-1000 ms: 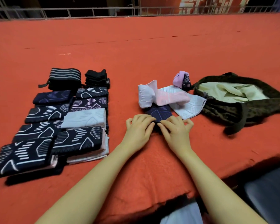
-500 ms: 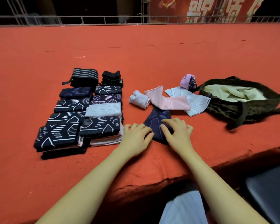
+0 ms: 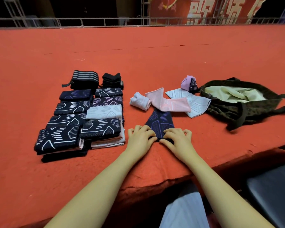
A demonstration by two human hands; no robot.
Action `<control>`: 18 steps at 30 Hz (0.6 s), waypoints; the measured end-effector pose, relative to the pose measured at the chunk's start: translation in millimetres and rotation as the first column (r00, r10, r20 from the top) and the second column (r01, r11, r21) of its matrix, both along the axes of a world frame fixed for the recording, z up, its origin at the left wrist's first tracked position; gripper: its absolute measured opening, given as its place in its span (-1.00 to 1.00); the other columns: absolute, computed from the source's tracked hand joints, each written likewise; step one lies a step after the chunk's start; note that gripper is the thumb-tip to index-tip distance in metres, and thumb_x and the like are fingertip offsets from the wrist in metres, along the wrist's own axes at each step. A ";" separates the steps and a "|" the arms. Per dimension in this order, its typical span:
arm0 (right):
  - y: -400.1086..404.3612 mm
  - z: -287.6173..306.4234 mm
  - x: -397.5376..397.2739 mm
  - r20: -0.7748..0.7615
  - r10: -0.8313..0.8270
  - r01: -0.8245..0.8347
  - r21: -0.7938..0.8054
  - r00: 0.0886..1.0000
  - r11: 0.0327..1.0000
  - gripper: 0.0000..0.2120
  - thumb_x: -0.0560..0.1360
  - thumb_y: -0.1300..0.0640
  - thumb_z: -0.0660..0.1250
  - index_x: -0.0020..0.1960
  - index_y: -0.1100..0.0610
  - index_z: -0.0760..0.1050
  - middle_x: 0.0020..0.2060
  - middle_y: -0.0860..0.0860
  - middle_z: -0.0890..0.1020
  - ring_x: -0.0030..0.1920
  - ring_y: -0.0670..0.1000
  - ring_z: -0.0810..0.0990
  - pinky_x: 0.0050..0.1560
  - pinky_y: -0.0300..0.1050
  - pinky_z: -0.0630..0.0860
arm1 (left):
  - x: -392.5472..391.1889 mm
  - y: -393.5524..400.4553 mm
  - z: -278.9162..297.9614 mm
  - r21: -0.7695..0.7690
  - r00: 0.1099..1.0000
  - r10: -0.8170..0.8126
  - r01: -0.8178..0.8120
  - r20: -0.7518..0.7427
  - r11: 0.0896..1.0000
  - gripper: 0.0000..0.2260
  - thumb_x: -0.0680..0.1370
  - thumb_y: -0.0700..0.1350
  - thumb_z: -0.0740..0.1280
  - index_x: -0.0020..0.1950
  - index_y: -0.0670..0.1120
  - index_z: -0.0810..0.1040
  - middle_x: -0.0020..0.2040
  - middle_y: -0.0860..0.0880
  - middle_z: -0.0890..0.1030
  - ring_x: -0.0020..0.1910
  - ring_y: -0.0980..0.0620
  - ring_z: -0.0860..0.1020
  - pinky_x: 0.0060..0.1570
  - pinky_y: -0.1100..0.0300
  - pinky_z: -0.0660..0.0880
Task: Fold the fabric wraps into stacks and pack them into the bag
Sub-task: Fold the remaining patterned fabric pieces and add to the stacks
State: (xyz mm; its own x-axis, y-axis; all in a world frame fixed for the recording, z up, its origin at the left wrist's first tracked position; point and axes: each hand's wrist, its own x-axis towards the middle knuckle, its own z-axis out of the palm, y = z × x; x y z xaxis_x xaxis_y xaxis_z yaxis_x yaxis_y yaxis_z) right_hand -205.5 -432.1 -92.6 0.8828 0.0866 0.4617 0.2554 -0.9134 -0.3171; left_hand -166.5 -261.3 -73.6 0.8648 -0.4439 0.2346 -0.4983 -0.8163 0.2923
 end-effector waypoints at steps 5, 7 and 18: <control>8.9 7.2 0.1 0.172 -0.022 0.011 0.067 0.985 0.998 -0.69 0.46 -0.14 0.20 -0.25 0.05 0.57 -0.07 -0.09 0.60 -0.02 -0.11 0.40 -0.07 -0.19 0.00 | 3.5 4.8 11.0 0.011 0.997 -0.034 0.033 0.065 0.999 -0.77 0.60 0.08 0.19 0.11 0.04 0.57 0.22 0.11 0.46 0.22 0.04 0.35 0.05 0.12 0.07; 17.8 14.8 3.5 0.234 -0.047 0.017 0.128 0.971 0.992 -0.71 0.46 -0.12 0.23 -0.25 0.06 0.56 -0.08 -0.06 0.57 -0.05 -0.10 0.39 -0.05 -0.19 0.03 | 6.0 12.5 23.0 -0.018 0.986 -0.059 0.062 0.159 0.998 -0.80 0.60 0.04 0.21 0.08 0.00 0.57 0.19 0.07 0.49 0.19 0.00 0.39 0.04 0.10 0.09; 65.0 39.7 14.8 0.322 0.112 -0.213 0.298 0.940 0.930 -0.71 0.48 -0.07 0.25 -0.30 0.07 0.56 -0.17 -0.14 0.57 -0.12 -0.13 0.49 -0.04 -0.11 0.16 | 12.3 73.9 49.5 -0.073 0.952 -0.106 0.132 0.288 0.989 -0.63 0.50 0.15 0.06 -0.21 -0.05 0.53 -0.05 0.08 0.56 0.03 0.00 0.45 -0.08 0.19 0.02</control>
